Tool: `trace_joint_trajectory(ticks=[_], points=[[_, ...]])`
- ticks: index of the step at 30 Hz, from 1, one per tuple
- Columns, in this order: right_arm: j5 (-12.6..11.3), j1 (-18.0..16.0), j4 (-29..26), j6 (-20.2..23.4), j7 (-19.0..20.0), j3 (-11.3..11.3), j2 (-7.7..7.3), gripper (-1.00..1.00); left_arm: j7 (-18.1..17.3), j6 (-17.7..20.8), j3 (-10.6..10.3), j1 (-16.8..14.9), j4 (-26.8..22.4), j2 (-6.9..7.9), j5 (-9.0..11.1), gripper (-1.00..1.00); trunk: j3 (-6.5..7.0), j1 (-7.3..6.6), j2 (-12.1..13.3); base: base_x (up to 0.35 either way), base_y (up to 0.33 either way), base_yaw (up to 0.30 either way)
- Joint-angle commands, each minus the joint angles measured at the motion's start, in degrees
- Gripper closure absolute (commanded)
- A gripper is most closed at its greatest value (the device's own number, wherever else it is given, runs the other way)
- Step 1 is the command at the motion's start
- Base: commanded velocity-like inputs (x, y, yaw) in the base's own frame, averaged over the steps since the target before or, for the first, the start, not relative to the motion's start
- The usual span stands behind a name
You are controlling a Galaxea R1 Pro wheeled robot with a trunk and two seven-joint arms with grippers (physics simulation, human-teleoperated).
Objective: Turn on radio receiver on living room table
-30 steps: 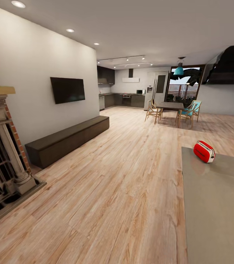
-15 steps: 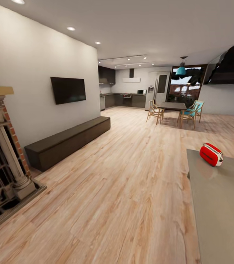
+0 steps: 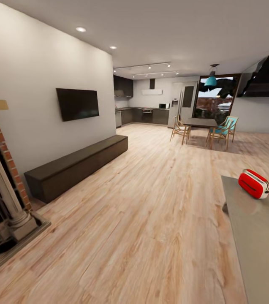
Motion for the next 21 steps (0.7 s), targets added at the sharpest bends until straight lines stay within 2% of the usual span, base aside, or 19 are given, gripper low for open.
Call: trace_joint_trajectory(ticks=[1,21], points=[[0.0,0.0,0.0,0.0,0.0,0.0,0.0,-1.0,0.0,0.0,0.0,0.0,0.0,0.0,0.0,-1.0,0.0,0.0,0.0,0.331,0.001,0.0],[0.0,0.0,0.0,0.0,0.0,0.0,0.0,-1.0,0.0,0.0,0.0,0.0,-0.1,0.0,0.0,-1.0,0.0,0.0,0.0,0.331,0.0,0.0]])
